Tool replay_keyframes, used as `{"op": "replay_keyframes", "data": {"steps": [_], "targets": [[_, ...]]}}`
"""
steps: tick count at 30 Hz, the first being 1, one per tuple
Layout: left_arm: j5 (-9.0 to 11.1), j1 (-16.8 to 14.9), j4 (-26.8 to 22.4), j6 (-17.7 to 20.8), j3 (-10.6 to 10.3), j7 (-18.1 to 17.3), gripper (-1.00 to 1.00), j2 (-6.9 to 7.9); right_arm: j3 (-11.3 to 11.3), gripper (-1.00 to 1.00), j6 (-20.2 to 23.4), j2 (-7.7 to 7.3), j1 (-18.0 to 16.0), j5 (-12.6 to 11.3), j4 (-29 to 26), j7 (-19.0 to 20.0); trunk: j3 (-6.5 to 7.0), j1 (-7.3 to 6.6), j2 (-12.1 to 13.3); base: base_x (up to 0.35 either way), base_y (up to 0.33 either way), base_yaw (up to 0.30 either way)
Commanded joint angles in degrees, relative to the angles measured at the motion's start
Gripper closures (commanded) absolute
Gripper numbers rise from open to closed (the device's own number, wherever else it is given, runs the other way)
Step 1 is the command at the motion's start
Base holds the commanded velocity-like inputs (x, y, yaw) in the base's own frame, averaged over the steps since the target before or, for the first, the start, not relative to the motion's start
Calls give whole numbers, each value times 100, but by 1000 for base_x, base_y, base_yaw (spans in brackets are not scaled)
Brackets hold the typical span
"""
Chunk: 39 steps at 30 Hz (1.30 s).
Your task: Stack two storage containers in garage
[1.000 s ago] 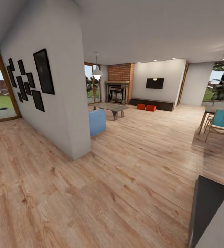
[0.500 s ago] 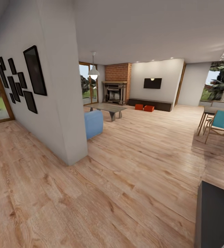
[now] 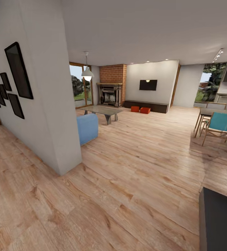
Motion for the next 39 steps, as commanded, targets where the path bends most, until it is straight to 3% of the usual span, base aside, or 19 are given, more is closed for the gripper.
{"op": "replay_keyframes", "data": {"steps": [1,19,39], "targets": [[29,0,0,-8,-2,0,-100,-1,47,-100,-32,2,-7,-27,16,-14,-5,3,-2,324,83,-3],[29,0,-3,31,-2,0,-100,-1,47,-100,-32,6,-10,-26,17,-15,-5,3,-2,324,113,-10],[29,0,-3,31,-2,0,-100,-1,47,-100,-32,10,-7,28,17,-14,-5,3,-2,319,179,-231]]}}
